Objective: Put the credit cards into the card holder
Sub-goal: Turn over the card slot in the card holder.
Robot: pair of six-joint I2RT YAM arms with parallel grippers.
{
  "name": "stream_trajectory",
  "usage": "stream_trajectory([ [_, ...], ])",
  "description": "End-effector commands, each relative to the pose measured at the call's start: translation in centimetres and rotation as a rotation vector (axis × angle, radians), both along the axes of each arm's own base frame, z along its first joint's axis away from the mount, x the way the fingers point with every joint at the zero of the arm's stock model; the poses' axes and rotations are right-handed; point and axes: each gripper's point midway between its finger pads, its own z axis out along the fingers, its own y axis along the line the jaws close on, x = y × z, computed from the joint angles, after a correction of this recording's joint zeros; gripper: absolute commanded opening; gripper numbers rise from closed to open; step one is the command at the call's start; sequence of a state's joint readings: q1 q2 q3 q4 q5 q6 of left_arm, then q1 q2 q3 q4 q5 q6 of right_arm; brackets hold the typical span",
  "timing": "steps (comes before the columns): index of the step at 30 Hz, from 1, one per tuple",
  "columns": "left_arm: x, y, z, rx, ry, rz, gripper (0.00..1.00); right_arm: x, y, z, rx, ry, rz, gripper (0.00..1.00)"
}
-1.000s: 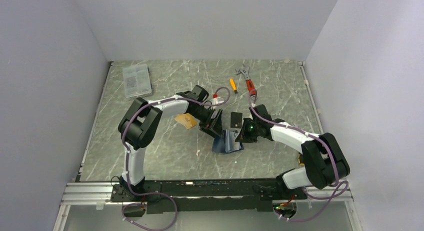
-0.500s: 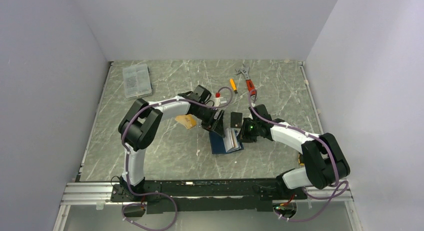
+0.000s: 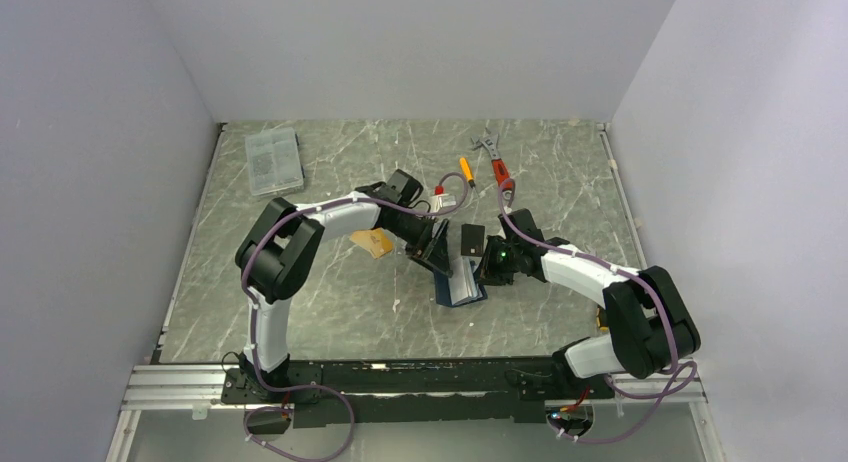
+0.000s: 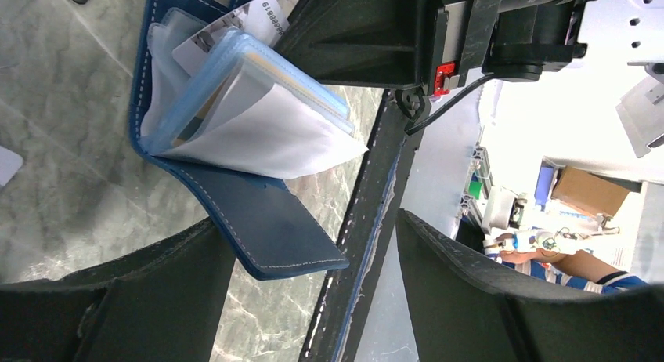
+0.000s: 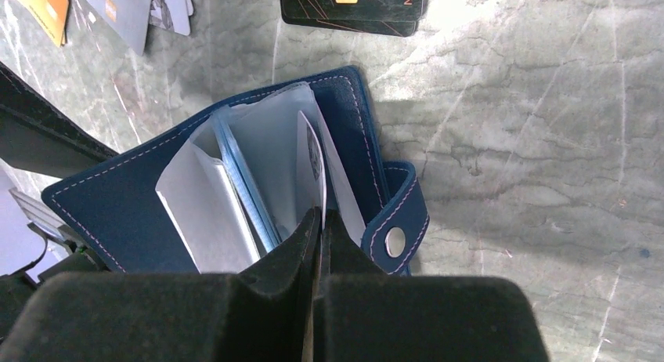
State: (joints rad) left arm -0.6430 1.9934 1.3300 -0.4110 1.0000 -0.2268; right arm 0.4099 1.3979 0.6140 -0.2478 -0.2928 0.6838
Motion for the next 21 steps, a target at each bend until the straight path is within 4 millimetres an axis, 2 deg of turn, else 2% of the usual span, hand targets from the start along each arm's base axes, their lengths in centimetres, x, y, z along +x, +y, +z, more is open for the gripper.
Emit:
stream_trajectory([
  [1,-0.8,-0.9,2.4,-0.062,-0.029,-0.049,0.77,-2.7,-2.3,-2.6,-0.122,0.105,-0.023,0.00],
  [7,-1.7,-1.1,2.6,-0.026,-0.075,-0.068,0.69,-1.9,-2.1,-2.3,-0.111,0.093,-0.060,0.00],
  [13,-1.9,-1.4,2.2,0.017,-0.105,-0.068,0.69,-1.4,-1.7,-1.9,-0.091,0.085,-0.079,0.00],
  [21,1.3,-3.2,2.0,0.066,-0.118,0.012,0.66,-0.3,0.4,0.9,-0.023,0.015,-0.055,0.00],
])
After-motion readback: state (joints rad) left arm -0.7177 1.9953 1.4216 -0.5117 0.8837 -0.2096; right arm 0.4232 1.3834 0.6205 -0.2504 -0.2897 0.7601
